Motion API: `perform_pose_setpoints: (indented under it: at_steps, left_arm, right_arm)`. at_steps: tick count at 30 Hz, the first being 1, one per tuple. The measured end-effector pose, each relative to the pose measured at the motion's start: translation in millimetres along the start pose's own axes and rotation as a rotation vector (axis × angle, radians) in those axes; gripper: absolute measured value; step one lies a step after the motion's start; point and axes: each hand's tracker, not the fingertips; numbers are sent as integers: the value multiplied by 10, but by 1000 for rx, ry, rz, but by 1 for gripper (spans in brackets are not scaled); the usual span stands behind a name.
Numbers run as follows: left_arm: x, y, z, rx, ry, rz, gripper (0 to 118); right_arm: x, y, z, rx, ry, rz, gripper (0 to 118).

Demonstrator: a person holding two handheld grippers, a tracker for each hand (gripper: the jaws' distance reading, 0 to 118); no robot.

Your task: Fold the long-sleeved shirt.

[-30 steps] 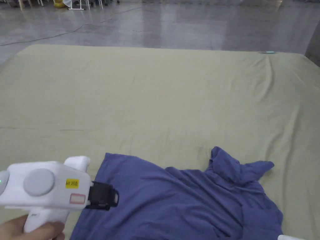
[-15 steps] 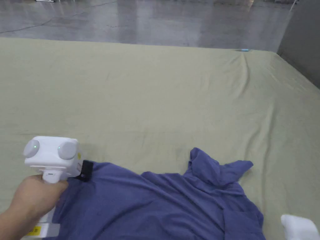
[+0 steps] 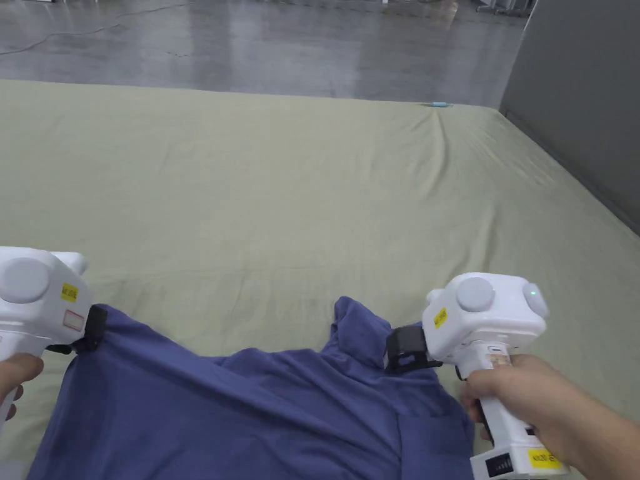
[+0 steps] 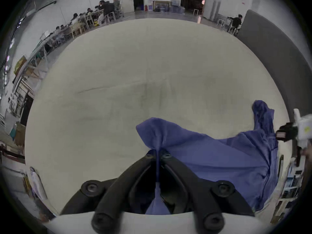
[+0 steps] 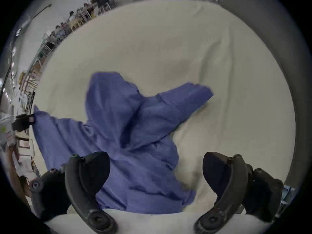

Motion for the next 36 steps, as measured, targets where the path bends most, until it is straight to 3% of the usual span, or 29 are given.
perform_pose_setpoints:
  at_steps: [1,2,5,8,16,19,22,29,36]
  left_arm:
    - [-9,-16,32,1,0,-5,0]
    - [-18,-4,29,4,5,-10,0]
    - [-39,-59,96,9,27,-29,0]
    - [-118,-105,205,13,9,-17,0]
    - [-426,75,1113,136,-63,55,0]
    - [-464,235,1579,232,-88,61,0]
    - [-468,460,1983,300,-123,84,0]
    - [-325,1498,2781,446,-114,96,0]
    - [-245,2619,3731,657,-27,137,0]
  right_arm:
    - [-36,-48,-13,-1,0,9,22]
    - [-77,-64,-38,-6,-10,14,1]
    - [-138,-174,12,7,-18,19,1]
    - [-121,-228,258,53,46,59,1]
    - [192,-278,2039,305,117,157,0]
    - [182,-266,2749,417,80,208,0]
    - [162,-103,3345,513,69,193,0]
    - [-196,793,4490,728,-141,228,0]
    - [-481,1592,5517,892,-208,129,0]
